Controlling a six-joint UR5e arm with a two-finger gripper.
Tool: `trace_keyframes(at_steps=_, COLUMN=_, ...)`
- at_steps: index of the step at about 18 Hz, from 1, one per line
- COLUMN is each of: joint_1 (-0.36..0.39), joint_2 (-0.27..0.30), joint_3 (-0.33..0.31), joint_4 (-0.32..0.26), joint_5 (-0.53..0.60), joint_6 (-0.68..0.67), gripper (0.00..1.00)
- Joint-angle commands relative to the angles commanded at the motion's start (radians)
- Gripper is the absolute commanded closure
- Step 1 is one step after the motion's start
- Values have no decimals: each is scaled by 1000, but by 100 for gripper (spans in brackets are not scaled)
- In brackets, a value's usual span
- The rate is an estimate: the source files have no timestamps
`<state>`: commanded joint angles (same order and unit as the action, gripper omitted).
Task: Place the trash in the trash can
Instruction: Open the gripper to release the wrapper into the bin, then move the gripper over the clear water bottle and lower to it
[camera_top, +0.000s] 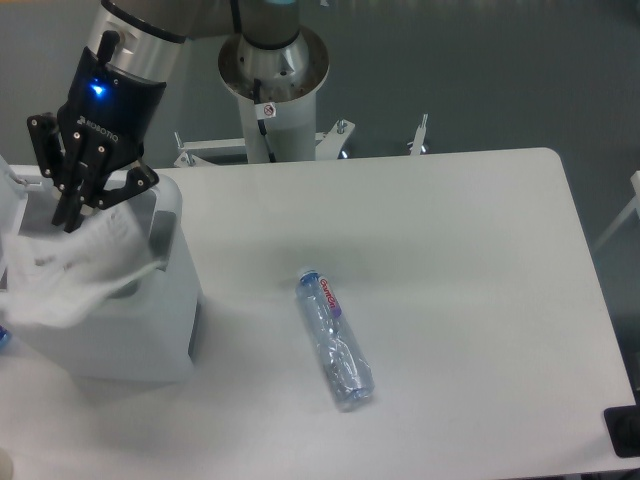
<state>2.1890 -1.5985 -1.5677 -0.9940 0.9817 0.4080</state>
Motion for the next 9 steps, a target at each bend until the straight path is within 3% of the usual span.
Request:
trace_keyframes(at_steps=3, joint_1=46, joint_2=-5, joint_3=14, joint_4=2, joint_5=2, joint_6=0, gripper=0)
trace_keyframes(at_steps=5, joint_1=159, joint_2=-15, joint_3=17, joint_4=2, joint_5=2, joint_6=-3, gripper=0)
trace_keyframes(at_steps=9, joint_1=285, joint_2=-99, joint_3=18, joint_4=-2, joint_5=6, joint_6=-2, gripper=0)
